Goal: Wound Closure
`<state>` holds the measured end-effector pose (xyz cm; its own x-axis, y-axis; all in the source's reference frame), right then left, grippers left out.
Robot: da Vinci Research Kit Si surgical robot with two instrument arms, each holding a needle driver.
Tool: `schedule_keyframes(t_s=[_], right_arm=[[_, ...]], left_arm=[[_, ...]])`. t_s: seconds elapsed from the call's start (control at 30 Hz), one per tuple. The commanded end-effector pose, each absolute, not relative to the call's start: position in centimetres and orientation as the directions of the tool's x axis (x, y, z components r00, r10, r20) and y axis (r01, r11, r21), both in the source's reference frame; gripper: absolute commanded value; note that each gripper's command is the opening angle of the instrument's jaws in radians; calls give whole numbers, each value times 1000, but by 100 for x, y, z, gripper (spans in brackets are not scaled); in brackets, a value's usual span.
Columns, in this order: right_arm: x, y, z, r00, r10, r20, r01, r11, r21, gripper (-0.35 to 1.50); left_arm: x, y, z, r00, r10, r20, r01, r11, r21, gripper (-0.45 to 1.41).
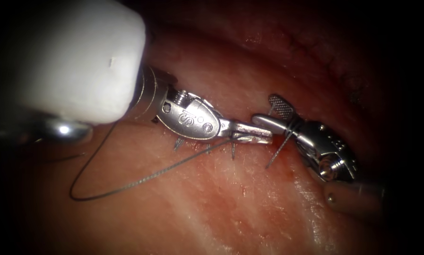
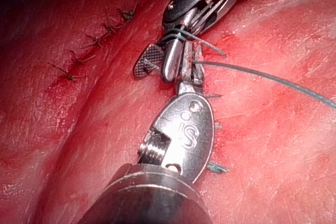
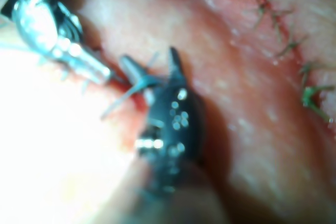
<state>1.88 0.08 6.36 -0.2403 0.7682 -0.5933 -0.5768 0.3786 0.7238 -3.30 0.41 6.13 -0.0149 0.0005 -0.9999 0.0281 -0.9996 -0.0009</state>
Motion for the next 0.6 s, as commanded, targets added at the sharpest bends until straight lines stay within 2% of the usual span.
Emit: schedule_keyframes(t_s=[0.03, 0.07, 0.1, 0.13, 0.37, 0.6], right_arm=[[196, 3, 642, -237, 771, -591, -572, 381, 727, 46], [196, 3, 642, -236, 772, -590, -567, 384, 729, 27], [196, 2, 641, -232, 775, -588, -555, 391, 734, -30], [196, 2, 641, -228, 777, -586, -542, 398, 740, -35], [197, 3, 631, -212, 770, -602, -564, 406, 719, -35], [202, -7, 600, -194, 717, -670, -572, 472, 671, -35]], left_arm=[[-334, 36, 620, -14, 3, -1000, 28, -1000, -3, -45], [-334, 36, 620, -14, 3, -1000, 28, -1000, -3, -45], [-334, 36, 620, -14, 3, -1000, 28, -1000, -3, -45], [-334, 36, 620, -14, 3, -1000, 28, -1000, -3, -45], [-329, 36, 619, -11, 3, -1000, 33, -999, -4, -45], [-299, 68, 610, -43, 31, -999, 5, -1000, -31, -45]])
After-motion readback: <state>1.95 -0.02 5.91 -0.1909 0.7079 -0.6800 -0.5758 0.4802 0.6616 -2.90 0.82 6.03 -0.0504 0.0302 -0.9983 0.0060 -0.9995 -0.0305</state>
